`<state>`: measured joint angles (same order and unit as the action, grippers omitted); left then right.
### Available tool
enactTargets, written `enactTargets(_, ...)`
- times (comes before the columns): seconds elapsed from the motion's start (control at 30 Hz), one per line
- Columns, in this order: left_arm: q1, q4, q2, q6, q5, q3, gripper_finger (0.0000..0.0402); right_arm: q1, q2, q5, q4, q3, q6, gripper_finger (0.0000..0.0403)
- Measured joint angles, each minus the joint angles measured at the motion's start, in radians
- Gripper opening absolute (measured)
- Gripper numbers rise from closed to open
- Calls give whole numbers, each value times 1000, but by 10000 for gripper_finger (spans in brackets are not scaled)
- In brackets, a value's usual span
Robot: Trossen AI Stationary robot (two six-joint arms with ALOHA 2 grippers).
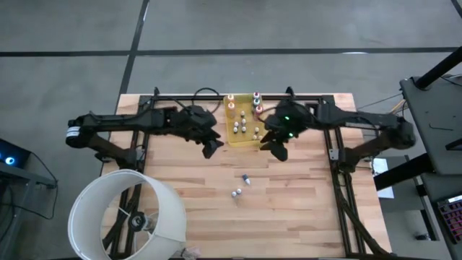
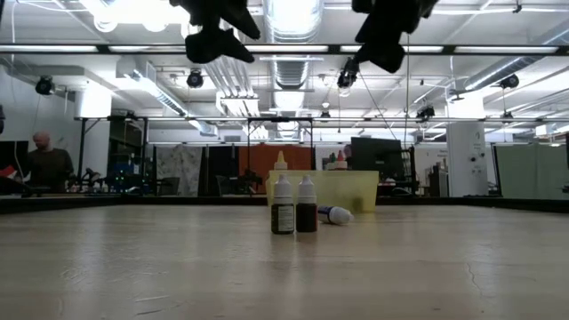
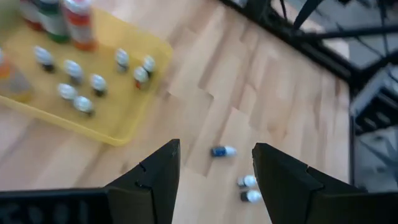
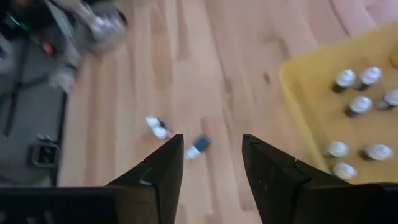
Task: Pick & Place food coloring
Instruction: Put the small dark green food coloring bottle into the yellow bin
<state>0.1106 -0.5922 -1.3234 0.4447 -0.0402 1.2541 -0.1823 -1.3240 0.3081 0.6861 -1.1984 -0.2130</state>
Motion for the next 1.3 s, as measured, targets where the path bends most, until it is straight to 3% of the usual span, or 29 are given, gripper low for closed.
enactTargets(0.27,-81,62,-138,-32,-152,0,174,47,127,-4,-281,229,-159,139)
enactTargets(0.67,-230,131,-336,26,-136,0,174,47,131,-5,-281,301,-182,132)
enactTargets(1.0,-317,126,-403,148,42,0,174,47,131,-127,-280,301,-176,130)
enactTargets(1.13,-352,127,-416,213,154,0,174,47,131,-128,-279,301,-150,129)
enactTargets(1.3,-395,129,-439,254,214,0,174,47,131,-128,-279,301,-99,123)
